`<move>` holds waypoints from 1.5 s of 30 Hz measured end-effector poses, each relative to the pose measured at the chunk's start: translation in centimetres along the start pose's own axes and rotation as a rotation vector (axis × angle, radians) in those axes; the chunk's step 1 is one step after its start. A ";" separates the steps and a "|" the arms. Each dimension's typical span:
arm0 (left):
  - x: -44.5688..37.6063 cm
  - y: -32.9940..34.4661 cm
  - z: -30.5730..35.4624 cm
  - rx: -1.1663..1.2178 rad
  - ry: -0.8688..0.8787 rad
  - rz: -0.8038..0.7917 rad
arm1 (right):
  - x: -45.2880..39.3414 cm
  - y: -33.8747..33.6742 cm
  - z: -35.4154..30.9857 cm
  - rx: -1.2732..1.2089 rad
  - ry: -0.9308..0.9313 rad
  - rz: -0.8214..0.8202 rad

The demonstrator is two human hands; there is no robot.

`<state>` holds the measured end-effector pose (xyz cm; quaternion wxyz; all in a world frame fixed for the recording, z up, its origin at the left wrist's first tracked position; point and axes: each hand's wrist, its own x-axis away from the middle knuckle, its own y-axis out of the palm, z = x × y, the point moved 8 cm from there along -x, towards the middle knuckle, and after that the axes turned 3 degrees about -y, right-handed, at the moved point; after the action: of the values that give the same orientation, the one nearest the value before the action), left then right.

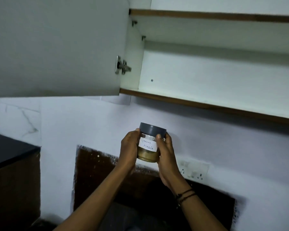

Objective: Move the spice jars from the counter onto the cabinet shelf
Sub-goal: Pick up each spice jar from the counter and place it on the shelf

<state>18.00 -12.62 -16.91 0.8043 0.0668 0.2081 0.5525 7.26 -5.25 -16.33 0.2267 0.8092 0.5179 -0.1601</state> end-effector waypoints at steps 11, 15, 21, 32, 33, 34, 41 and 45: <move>-2.9 2.5 7.4 0.104 0.125 0.080 | -4.8 1.0 -8.3 0.140 -0.182 -0.018; -4.7 3.5 11.0 0.089 0.189 0.123 | -7.1 0.7 -11.0 0.162 -0.238 0.141; -7.4 5.3 16.0 -0.004 0.312 0.084 | -10.8 1.0 -14.7 0.199 -0.314 0.270; -14.3 6.7 19.8 -0.405 0.373 0.123 | -19.3 3.5 -15.9 0.538 -0.292 0.302; -15.0 6.6 19.9 -0.442 0.374 0.130 | -19.9 3.8 -15.7 0.582 -0.283 0.275; -15.7 6.5 19.8 -0.470 0.369 0.137 | -20.6 4.2 -15.4 0.620 -0.273 0.246; -19.7 6.0 18.3 -0.480 0.289 0.054 | -24.2 6.7 -12.8 0.737 -0.152 0.032; -21.2 6.4 18.0 -0.503 0.239 -0.024 | -25.5 8.0 -11.8 0.731 -0.130 -0.034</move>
<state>13.43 -27.42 7.11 0.7721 -0.2030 0.1585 0.5810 4.32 -21.42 7.87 -0.0476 0.8162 0.4243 -0.3891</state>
